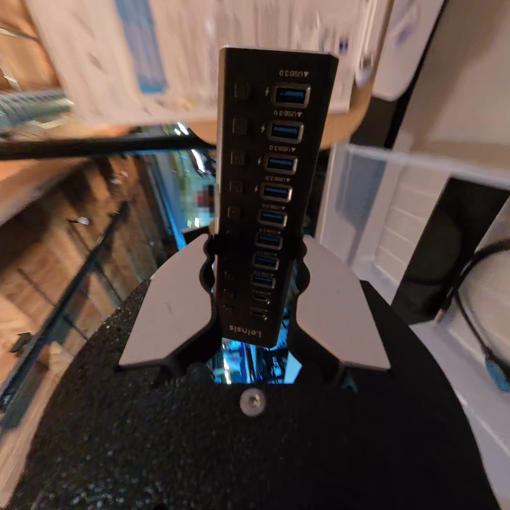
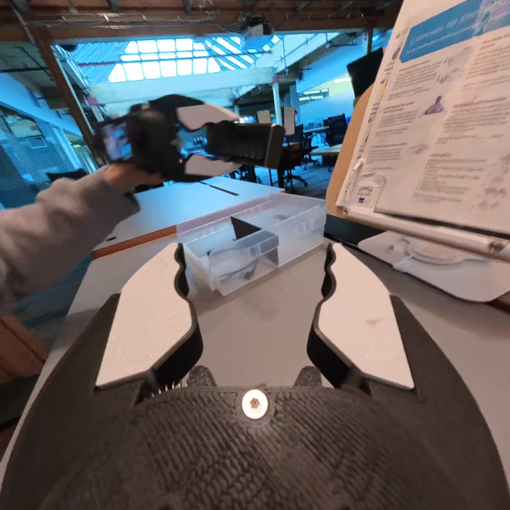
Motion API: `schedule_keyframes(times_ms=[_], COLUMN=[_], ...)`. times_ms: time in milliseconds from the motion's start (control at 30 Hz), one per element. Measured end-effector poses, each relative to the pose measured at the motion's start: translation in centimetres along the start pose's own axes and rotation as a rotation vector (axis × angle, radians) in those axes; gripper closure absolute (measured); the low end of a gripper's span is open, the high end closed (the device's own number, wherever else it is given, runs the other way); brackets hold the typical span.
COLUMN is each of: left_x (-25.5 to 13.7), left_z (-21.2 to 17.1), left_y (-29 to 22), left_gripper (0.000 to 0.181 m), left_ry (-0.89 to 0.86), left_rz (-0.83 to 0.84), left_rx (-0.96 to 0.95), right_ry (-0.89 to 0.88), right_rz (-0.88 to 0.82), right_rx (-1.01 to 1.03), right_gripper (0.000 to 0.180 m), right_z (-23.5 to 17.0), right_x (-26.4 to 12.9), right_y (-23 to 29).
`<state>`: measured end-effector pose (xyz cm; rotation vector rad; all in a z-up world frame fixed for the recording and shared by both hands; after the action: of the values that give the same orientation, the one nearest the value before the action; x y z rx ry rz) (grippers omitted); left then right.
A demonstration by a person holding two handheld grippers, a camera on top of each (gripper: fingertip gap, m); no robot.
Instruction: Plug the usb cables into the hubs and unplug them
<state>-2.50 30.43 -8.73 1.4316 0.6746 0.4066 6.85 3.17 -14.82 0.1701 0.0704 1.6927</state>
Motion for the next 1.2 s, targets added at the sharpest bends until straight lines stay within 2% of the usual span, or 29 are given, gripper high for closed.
schedule_keyframes(times_ms=[33,100,167,233,300,367,433,500,633,700,733,800,900,1000,1067,1100,1200], left_x=[-1.6,-4.4,-6.5,-7.8,-8.7,-9.1,-8.8,-8.3,-7.8,-7.9,-8.0,-8.4,-9.4,-9.3,-8.5,-8.1,-7.8], left_z=[1.6,4.7,7.6,9.7,11.3,12.3,12.4,12.3,12.5,12.2,11.8,11.2,12.1,13.9,13.7,13.3,12.0], left_y=[0.1,-0.3,-1.2,-2.1,-2.9,-3.8,-4.6,-5.2,-5.6,-5.4,-5.6,-6.8,-10.2,-11.9,-11.4,-10.9,-9.0], left_gripper=[0.123,0.123,0.123,0.123,0.123,0.123,0.123,0.123,0.118,0.096,0.092,0.087,0.088,0.086,0.086,0.085,0.094], left_ry=[-0.051,-0.139,-0.219,-0.265,-0.31,-0.334,-0.311,-0.31,-0.341,-0.338,-0.328,-0.374,-0.538,-0.815,-1.024,-1.116,-1.258], left_rz=[0.06,0.137,0.186,0.241,0.301,0.287,0.275,0.265,0.209,0.2,0.165,0.027,-0.344,-0.834,-1.03,-1.053,-1.008], left_rx=[-0.013,-0.051,-0.09,-0.068,-0.048,-0.046,-0.046,-0.071,-0.25,-0.45,-0.609,-1.065,-1.847,-2.467,-2.732,-2.815,-2.844], right_ry=[0.007,-0.003,-0.049,-0.024,0.043,0.04,0.073,0.088,0.054,0.025,0.031,0.033,0.018,-0.006,-0.011,-0.005,0.044], right_rz=[-0.009,-0.014,0.077,0.123,0.18,0.291,0.284,0.257,0.236,0.221,0.212,0.173,0.148,0.184,0.221,0.234,0.268], right_rx=[-0.016,-0.061,-0.069,-0.061,-0.043,-0.091,-0.171,-0.163,-0.151,-0.157,-0.181,-0.243,-0.319,-0.374,-0.389,-0.395,-0.493], right_gripper=[0.076,0.079,0.093,0.1,0.123,0.146,0.148,0.148,0.148,0.147,0.147,0.147,0.148,0.147,0.147,0.147,0.147], right_z=[1.5,4.0,5.7,5.6,4.5,3.8,2.9,2.6,3.3,4.0,4.2,4.6,5.5,5.8,5.6,5.4,4.4], right_x=[1.0,2.7,4.0,4.9,5.2,5.2,5.3,5.5,5.4,4.9,4.7,4.2,3.5,3.4,3.7,3.9,4.6], right_y=[-0.4,-1.0,-0.4,-0.2,0.2,1.0,1.1,1.0,0.7,0.5,0.4,0.2,0.3,1.2,2.1,2.5,3.8])
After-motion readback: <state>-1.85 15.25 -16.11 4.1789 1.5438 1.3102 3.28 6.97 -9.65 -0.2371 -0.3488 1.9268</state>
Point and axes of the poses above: each gripper's, where its closed fingertips meet, x out along the fingers, z out of its top, y = z × x across the jaws, the point moved 6 cm from there along -x, back along the fingers, and after that the axes turned 2 degrees about -x, right-handed, at the moved point
